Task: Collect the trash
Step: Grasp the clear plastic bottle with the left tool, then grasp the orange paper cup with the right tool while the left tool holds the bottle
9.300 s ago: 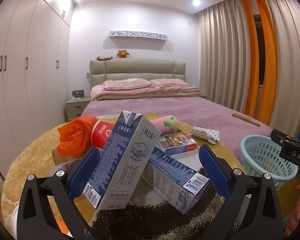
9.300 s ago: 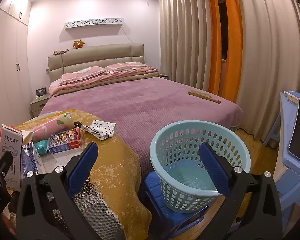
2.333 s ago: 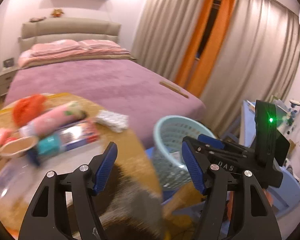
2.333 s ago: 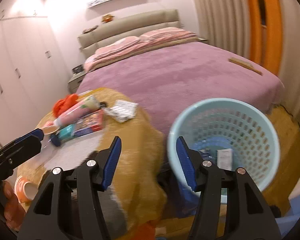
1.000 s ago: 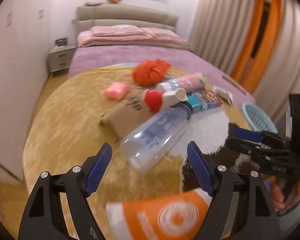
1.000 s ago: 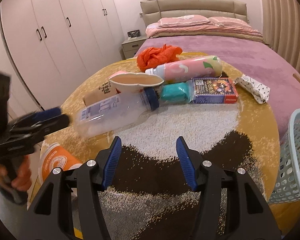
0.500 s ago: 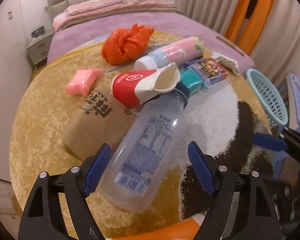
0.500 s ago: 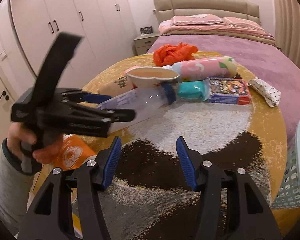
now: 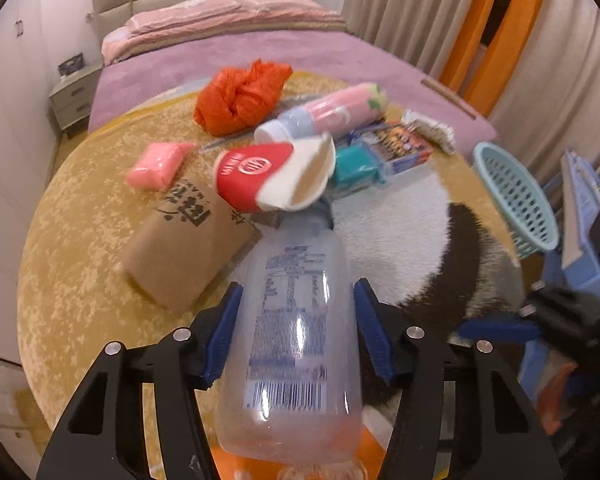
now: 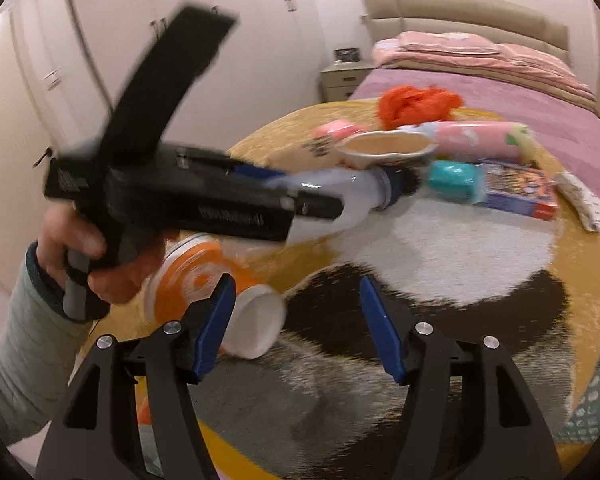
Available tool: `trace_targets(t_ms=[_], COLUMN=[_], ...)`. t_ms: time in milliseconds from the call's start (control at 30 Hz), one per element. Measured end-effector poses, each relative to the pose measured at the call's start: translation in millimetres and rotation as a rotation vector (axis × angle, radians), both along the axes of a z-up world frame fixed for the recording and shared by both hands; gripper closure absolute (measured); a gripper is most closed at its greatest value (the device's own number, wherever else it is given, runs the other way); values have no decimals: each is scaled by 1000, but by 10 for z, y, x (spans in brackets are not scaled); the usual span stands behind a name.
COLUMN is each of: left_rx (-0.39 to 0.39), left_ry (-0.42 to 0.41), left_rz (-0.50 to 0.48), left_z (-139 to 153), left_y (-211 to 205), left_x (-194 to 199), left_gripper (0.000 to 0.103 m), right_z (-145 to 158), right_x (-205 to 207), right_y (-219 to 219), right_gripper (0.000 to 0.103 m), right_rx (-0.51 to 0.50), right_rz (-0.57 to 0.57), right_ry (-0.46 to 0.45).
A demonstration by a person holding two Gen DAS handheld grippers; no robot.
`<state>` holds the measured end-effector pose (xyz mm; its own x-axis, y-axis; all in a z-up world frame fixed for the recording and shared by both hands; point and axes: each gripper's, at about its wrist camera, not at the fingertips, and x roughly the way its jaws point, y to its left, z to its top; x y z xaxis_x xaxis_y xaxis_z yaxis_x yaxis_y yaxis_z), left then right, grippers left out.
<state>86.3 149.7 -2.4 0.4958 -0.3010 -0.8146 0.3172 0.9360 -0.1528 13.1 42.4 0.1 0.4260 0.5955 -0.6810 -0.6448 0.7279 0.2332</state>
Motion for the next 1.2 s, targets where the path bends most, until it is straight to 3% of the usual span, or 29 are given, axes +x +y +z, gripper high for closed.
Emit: trace_targets(t_ms=[100, 200, 600, 967, 1200], left_rx=[-32, -53, -129, -179, -181], left_ry=[-25, -45, -111, -108, -116], left_rz=[18, 43, 184, 268, 271], left_z=[103, 152, 250, 99, 117], left_y=[118, 258, 875, 1151, 1143], left_x=[-125, -229, -596, -780, -875], left_gripper=[49, 49, 49, 49, 49], right_z=[-44, -60, -283, -274, -427], right_x=[-44, -72, 57, -394, -256], right_y=[92, 203, 566, 659, 832], right_gripper=[40, 30, 30, 29, 29], right_rx=[11, 4, -43, -139, -86], right_rz=[51, 90, 172, 267, 273], right_ry=[9, -5, 63, -7, 100])
